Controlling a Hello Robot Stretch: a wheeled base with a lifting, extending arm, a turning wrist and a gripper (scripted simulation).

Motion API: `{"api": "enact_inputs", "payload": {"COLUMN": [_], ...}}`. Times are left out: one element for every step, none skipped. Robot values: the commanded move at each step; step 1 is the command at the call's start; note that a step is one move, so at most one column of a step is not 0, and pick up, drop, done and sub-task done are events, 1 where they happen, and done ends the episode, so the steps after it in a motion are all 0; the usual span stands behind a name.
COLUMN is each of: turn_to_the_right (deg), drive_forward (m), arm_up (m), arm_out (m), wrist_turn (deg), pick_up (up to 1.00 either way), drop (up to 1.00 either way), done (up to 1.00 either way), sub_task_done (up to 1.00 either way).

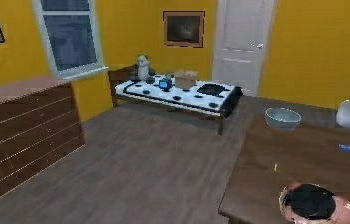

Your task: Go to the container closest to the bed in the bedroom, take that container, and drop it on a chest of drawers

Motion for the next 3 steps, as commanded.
{"api": "enact_inputs", "payload": {"turn_to_the_right": [0.0,45.0,-45.0], "drive_forward": [0.20,0.00,0.00], "arm_up": [0.00,0.00,0.00], "arm_out": [0.00,0.00,0.00], "wrist_turn": [0.0,0.0,0.0], "pick_up": [0.00,0.00,0.00], "drop": [0.00,0.00,0.00], "done": [0.00,0.00,0.00], "sub_task_done": [0.00,0.00,0.00]}}
